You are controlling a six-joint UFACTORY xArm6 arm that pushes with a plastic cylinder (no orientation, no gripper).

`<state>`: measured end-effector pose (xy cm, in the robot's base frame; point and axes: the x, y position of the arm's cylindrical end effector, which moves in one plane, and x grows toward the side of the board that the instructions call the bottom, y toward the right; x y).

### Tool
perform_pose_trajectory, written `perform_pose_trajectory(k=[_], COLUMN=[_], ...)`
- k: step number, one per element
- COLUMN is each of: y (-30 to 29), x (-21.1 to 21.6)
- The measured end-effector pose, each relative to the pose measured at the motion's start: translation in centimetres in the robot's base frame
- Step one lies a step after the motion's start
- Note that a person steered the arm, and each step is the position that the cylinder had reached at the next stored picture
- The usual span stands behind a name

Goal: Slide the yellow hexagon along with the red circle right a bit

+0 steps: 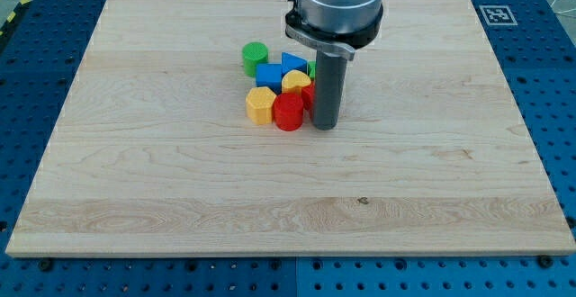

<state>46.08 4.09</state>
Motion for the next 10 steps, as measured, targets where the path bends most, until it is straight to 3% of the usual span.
perform_pose_trajectory(k=[2,4,7,9,10], y=[-1.4,-2.3,-2.8,-4.1,-8.1], x=[5.1,5.1,15.8,15.8,14.7])
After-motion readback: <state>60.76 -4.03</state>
